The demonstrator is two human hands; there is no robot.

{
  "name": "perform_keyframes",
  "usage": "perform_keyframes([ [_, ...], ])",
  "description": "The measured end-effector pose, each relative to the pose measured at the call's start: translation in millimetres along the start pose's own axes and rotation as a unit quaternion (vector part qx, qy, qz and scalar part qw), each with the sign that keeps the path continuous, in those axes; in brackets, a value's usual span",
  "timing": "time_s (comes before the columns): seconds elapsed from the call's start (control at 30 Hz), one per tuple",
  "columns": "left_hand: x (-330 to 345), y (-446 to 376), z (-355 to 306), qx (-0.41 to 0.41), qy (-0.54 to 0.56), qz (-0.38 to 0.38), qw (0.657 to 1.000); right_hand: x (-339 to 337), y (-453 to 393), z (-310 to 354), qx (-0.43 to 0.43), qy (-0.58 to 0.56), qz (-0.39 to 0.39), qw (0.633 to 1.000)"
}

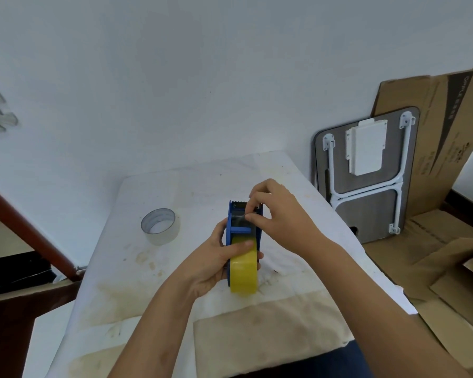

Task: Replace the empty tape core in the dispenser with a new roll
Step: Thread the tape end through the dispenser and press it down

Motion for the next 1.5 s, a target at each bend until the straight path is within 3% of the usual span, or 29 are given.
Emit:
perform_keyframes([
  [0.27, 2, 2, -1, 0.007, -0.005, -0.006, 1.0, -3, 1, -2, 0.034, -0.064, -0.072, 0.995],
  [0.6, 7, 1, 3, -0.016, -0.037, 0.018, 0.999, -9, 7, -19, 0.166, -0.094, -0.117, 0.975],
  [0.9, 5, -3, 5, -0.024, -0.003, -0.003, 1.0, -6, 5, -15, 0.21, -0.217, -0.02, 0.953],
  [1.17, 5, -1, 3, -0.018, 0.007, -0.005, 1.0, -13, -1, -12, 0.199, -0.178, 0.056, 0.962],
  [1.5, 2, -1, 14, -0.055, 0.029, 0.074, 0.995, -12, 2, -13, 0.175, -0.162, -0.077, 0.968],
])
Point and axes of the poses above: each hand's wrist, its own y-axis away from the middle knuckle, its own x-axis out of the palm, z = x × y, the point moved 6 cm from there along -y, towards the middle knuckle, and after that the axes turned 15 degrees about -x, right-handed, at the moved point
